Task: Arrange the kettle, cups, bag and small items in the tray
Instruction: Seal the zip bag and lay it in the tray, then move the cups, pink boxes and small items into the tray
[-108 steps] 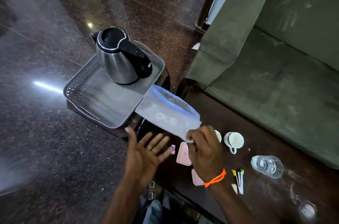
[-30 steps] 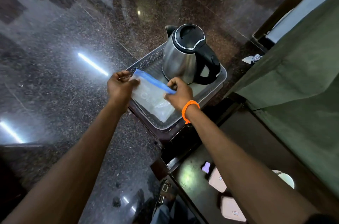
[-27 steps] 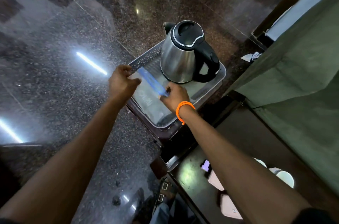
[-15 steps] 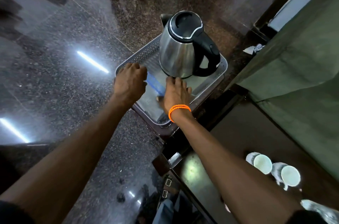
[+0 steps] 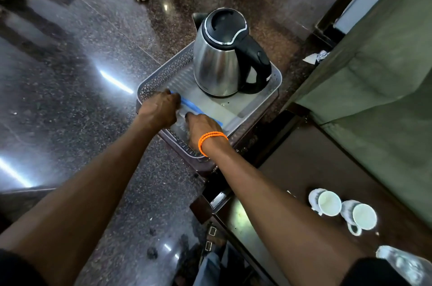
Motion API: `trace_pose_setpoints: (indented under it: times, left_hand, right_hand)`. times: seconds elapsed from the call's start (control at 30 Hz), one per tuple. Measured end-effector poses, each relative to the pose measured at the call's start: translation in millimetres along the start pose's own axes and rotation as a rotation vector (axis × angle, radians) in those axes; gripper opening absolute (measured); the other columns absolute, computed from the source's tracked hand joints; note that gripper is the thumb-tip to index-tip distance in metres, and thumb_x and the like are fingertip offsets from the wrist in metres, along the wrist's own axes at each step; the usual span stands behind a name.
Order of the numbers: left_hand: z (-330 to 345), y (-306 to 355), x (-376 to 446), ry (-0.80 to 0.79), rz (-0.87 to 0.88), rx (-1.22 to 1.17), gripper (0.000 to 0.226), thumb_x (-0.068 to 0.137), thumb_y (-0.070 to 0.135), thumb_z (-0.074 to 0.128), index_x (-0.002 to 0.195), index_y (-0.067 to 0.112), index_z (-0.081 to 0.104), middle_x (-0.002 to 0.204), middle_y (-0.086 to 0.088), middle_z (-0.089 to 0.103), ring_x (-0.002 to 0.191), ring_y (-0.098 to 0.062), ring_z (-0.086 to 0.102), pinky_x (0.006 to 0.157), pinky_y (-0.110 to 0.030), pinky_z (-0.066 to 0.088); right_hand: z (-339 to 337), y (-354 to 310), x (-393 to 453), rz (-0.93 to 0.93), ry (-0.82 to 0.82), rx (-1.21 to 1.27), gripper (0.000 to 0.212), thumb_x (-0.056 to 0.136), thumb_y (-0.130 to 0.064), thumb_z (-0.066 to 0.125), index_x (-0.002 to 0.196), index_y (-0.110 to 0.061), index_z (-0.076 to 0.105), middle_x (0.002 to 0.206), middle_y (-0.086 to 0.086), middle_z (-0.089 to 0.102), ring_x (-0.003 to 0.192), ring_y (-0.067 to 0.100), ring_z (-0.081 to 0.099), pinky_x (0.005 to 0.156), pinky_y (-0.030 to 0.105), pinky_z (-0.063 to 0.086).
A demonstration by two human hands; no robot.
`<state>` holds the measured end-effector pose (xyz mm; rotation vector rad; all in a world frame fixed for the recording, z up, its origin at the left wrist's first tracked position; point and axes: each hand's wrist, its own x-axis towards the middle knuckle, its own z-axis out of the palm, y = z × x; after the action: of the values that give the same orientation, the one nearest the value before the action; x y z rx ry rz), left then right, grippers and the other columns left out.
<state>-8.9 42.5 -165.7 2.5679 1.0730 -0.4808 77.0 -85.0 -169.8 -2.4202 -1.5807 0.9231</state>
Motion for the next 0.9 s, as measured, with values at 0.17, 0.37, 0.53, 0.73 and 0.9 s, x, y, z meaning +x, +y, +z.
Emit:
trace_pose_setpoints:
  times: [0.17,0.37,0.53,0.73,0.9]
  left_hand:
    - [-1.7,25.9,-13.4,0.243,-0.089,-0.184,0.024,0.087,0.005,0.063,0.108,0.01,0.072,0.113,-0.018,0.064,0.103,-0.04,0.066,0.081,-0.046,0.054]
    - [22.5,132.0,-64.0,0.409,0.193,-0.416,0.014,0.089,0.024,0.059,0.101,0.021,0.064,0.103,-0.008,0.061,0.101,-0.032,0.06,0.073,-0.043,0.053]
    - [82.9,227.8,-91.5,0.122,0.366,-0.478,0.018,0.09,0.024,0.064,0.107,0.02,0.068,0.108,-0.007,0.063,0.099,-0.03,0.065,0.079,-0.041,0.055]
    - [143.5,328.1,-112.8,-0.136,0.491,-0.369,0.064,0.078,0.051,0.076,0.134,0.027,0.056,0.126,-0.005,0.053,0.12,-0.028,0.056,0.091,-0.043,0.055]
    - [171.9,370.1,-118.4,-0.252,0.538,-0.201,0.078,0.073,0.042,0.084,0.142,0.029,0.049,0.137,-0.007,0.048,0.125,-0.03,0.052,0.094,-0.043,0.054]
  right_hand:
    - [-19.1,17.7,-33.6,0.033,0.268,0.272,0.022,0.082,-0.017,0.07,0.101,-0.015,0.058,0.099,0.01,0.061,0.09,0.035,0.063,0.074,0.039,0.052]
    - [0.7,86.6,-129.9,0.173,0.649,0.212,0.012,0.086,-0.028,0.062,0.094,-0.019,0.063,0.097,0.005,0.059,0.092,0.03,0.058,0.077,0.044,0.045]
    - [30.3,177.7,-220.0,0.5,0.681,0.025,0.024,0.075,-0.023,0.067,0.099,-0.021,0.066,0.101,0.007,0.059,0.092,0.035,0.056,0.077,0.043,0.041]
    - [39.4,273.8,-289.9,1.017,0.442,0.045,0.059,0.065,-0.027,0.074,0.122,-0.033,0.06,0.124,0.011,0.049,0.118,0.037,0.044,0.093,0.052,0.039]
    - [53.9,320.8,-304.3,0.985,0.24,0.168,0.071,0.071,-0.021,0.077,0.136,-0.034,0.052,0.147,0.011,0.037,0.131,0.04,0.037,0.102,0.054,0.043]
